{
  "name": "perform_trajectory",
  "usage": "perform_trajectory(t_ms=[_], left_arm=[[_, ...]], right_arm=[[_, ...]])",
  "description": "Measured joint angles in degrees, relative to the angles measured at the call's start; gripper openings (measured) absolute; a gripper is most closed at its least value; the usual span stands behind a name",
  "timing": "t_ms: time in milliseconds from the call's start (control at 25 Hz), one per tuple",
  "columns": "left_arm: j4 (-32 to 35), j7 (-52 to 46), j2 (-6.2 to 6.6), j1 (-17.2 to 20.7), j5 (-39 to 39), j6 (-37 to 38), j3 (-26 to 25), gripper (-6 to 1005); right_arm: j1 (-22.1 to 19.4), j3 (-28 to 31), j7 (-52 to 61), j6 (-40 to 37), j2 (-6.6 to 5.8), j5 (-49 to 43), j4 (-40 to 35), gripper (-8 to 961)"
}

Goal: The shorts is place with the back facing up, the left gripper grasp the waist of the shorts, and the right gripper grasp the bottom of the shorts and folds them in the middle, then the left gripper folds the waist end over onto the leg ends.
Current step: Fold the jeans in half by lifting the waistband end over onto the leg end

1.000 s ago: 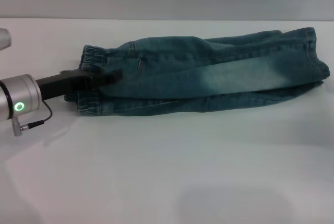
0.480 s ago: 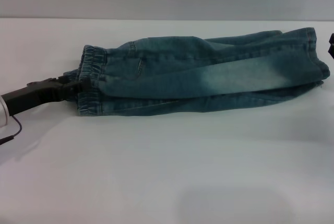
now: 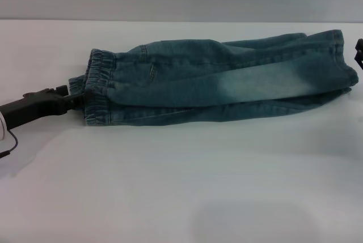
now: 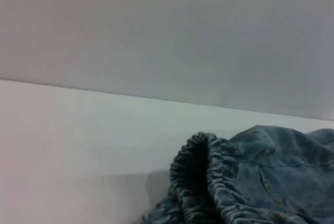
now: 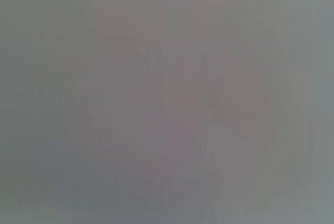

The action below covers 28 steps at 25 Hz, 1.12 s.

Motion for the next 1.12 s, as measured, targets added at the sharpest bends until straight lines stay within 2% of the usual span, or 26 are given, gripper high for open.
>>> perform_trajectory(t_ms=[600, 1120], left_arm=[[-0.4, -1.4, 0.06, -0.6, 4.5, 2.4, 2.2, 799], [0.8, -1.5, 0.08, -0.6, 3.8, 10.0, -0.1, 786]], right_arm=[[0.3, 0.0, 0.0, 0.2, -0.06, 0.0, -0.1, 633], [0.2, 0.4, -0.3, 0.4, -0.1, 0.0, -0.1, 634]])
